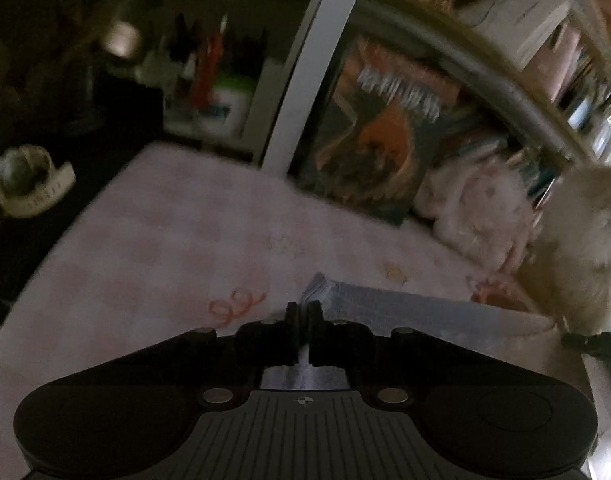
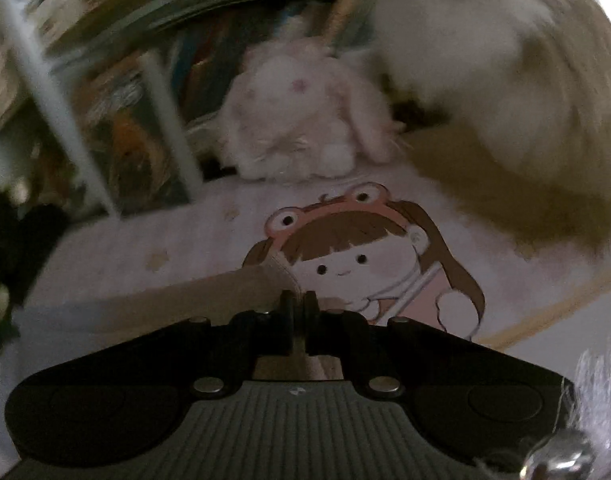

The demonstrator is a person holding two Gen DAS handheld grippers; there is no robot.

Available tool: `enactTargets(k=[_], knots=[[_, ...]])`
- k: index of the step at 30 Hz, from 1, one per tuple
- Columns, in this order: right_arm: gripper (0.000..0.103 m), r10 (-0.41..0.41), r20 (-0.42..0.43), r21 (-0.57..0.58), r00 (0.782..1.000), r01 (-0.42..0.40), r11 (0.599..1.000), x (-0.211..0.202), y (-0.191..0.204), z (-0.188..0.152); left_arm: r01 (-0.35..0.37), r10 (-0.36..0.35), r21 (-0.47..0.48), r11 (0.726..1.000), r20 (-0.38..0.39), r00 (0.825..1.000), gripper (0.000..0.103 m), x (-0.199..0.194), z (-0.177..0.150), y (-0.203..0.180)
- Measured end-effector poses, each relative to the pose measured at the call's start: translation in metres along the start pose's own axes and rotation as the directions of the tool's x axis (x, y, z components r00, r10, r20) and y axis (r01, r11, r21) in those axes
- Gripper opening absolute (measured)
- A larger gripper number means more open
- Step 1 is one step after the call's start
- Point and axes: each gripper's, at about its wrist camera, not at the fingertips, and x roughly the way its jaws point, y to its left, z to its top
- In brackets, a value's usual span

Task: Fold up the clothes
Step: 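Fold the grey side over with the left tool while the right tool releases and regrasps, then open both tools and lift them away from the folded sweater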

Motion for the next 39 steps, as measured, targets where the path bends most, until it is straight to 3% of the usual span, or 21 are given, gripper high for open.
enactTargets(k=[2,8,10,11,12,13,15,18,22,30,39], knots=[[0.004,-0.029,-0.059,-0.016,0.998,0.028,0.999,0.018,-0.002,-0.004,-0.027,0.028,0.016,1.000,-0.052,0.998,0.003,0.016,-0.003,-0.002],[0.005,-0.024,-0.065,0.001,0.998,0.024,1.000,0.027,-0.008,-0.008,-0.047,0.048,0.028,0.999,-0.054,0.997,0.012,0.021,-0.005,-0.004],[0.013,-0.029,-0.068,-0.006,0.997,0.028,1.000,0.025,-0.007,-0.007,-0.057,0.058,0.015,0.998,-0.045,0.997,0.019,0.017,-0.004,-0.004],[0.019,-0.041,-0.064,-0.011,0.997,0.040,0.999,0.022,-0.005,-0.007,-0.063,0.064,0.008,0.998,-0.040,0.997,0.026,0.015,-0.003,-0.005],[0.035,-0.056,-0.055,-0.018,0.997,0.055,0.998,0.018,-0.003,-0.007,-0.071,0.071,0.011,0.997,-0.023,0.997,0.036,0.011,-0.003,-0.006],[0.042,-0.071,-0.045,-0.025,0.996,0.070,0.997,0.014,-0.002,-0.006,-0.080,0.080,0.017,0.997,-0.003,0.997,0.042,0.005,-0.002,-0.008],[0.044,-0.061,-0.029,-0.034,0.998,0.060,0.998,0.005,0.001,-0.006,-0.102,0.099,0.056,0.993,0.048,0.994,0.071,-0.009,-0.003,-0.016],[0.065,-0.074,-0.007,-0.076,0.997,0.074,0.994,-0.014,0.008,-0.009,-0.119,0.111,0.102,0.988,0.076,0.991,0.082,-0.027,-0.006,-0.029],[0.082,-0.062,0.009,-0.163,0.998,0.063,0.985,-0.039,0.019,-0.020,-0.112,0.105,0.113,0.987,0.072,0.992,0.088,-0.043,-0.014,-0.042],[0.088,0.009,-0.044,-0.301,0.999,-0.022,0.953,-0.061,0.030,-0.049,-0.165,0.159,0.088,0.982,0.075,0.984,0.093,-0.063,-0.043,-0.074],[0.096,0.105,-0.117,-0.431,0.988,-0.146,0.890,-0.074,0.014,-0.069,-0.245,0.242,0.045,0.968,0.061,0.968,0.100,-0.081,-0.086,-0.136]])
